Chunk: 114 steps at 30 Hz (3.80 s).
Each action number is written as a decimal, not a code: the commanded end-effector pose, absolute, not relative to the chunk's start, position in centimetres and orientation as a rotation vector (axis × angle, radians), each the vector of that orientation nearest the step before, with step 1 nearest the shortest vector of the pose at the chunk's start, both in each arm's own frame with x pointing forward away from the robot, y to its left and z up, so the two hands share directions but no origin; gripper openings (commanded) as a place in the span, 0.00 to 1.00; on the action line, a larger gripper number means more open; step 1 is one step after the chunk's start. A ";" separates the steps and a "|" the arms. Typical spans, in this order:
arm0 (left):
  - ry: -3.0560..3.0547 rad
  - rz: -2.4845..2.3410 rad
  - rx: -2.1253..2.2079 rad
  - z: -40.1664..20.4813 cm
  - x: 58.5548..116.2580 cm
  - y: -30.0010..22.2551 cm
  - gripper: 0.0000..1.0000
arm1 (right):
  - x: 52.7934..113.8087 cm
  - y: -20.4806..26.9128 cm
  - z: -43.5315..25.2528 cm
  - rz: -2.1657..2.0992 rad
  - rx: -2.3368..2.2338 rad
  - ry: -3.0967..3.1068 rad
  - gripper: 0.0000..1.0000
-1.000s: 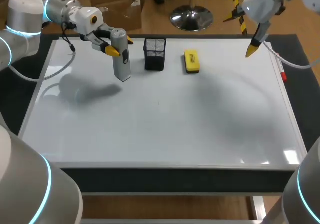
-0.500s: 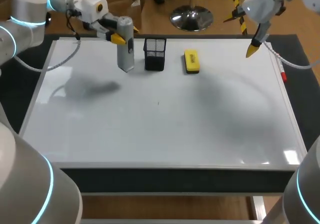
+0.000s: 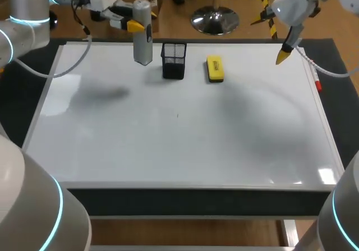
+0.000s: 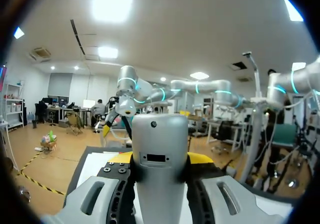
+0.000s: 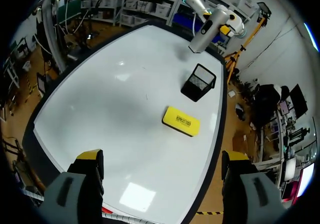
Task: Pick up the inspection probe, press it on each red-marked spot on the whiteboard one by one, put down the probe, pick up the eraser, and wipe off all the red marks.
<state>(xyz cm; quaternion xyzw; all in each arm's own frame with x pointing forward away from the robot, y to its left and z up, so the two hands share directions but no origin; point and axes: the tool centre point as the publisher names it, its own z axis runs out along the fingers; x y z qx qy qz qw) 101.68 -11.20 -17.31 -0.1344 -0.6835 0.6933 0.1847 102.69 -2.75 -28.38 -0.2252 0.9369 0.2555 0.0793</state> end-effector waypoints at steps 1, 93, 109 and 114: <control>-2.062 2.046 -0.200 -15.7 101.6 -12.1 0.00 | 102.8 -2.7 -28.3 0.759 -0.676 2.807 1.00; -2.131 2.354 0.009 -20.4 110.1 -19.5 0.00 | 102.8 -2.7 -28.3 0.759 -0.676 2.807 1.00; -2.109 2.325 0.048 -22.5 110.5 -19.5 0.00 | 102.8 -2.7 -28.3 0.759 -0.676 2.807 1.00; -2.104 2.311 0.060 -22.9 110.2 -19.6 0.00 | 102.8 -2.7 -28.3 0.759 -0.676 2.807 1.00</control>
